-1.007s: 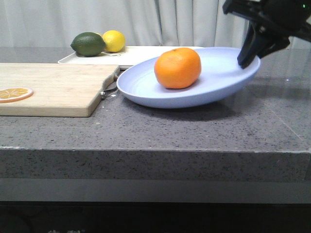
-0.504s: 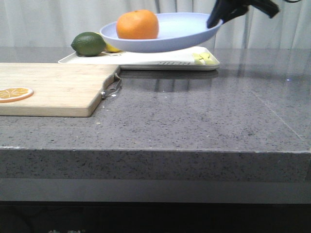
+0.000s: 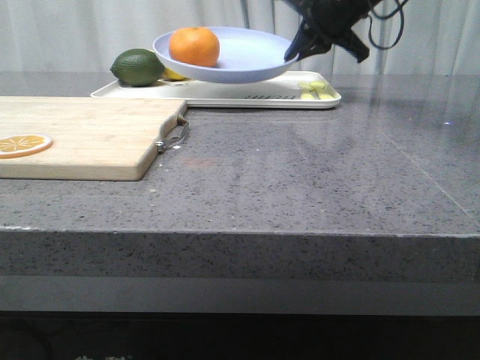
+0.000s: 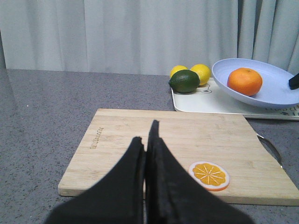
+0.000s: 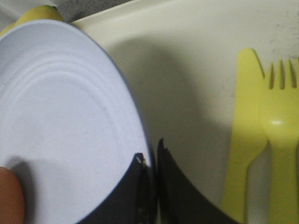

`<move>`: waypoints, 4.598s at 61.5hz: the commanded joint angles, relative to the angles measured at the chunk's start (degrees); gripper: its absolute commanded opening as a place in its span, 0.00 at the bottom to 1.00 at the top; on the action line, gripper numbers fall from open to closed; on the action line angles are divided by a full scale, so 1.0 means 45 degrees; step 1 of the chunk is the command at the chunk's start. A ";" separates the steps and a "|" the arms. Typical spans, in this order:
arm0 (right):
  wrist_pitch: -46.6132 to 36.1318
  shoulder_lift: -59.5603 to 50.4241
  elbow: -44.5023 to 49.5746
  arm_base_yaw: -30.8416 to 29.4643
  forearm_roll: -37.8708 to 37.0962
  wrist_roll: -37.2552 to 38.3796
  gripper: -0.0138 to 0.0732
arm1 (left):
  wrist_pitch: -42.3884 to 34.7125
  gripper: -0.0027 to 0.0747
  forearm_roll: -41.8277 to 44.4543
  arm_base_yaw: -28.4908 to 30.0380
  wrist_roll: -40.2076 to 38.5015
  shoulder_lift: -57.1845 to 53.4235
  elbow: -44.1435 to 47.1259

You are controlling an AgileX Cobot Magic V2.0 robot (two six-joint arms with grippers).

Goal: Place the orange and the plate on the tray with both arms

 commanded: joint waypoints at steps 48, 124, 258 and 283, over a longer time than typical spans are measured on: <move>0.0052 -0.0774 -0.0786 -0.0226 0.0731 0.0231 0.58 | -0.1115 0.01 0.0028 0.0039 -0.0036 0.0149 -0.0301; 0.4488 -1.0456 0.8418 -0.0379 -0.6438 -0.2887 0.08 | -0.1042 0.01 0.0028 0.0039 -0.0036 0.0149 -0.0283; -0.8291 -3.0035 3.0354 -0.0379 -0.6974 -0.2983 0.08 | -0.1042 0.01 0.0004 0.0039 -0.0036 0.0149 -0.0112; -0.8291 -3.0035 3.0354 -0.0379 -0.6974 -0.2983 0.08 | -0.1042 0.01 0.0004 0.0039 -0.0036 0.0149 -0.0112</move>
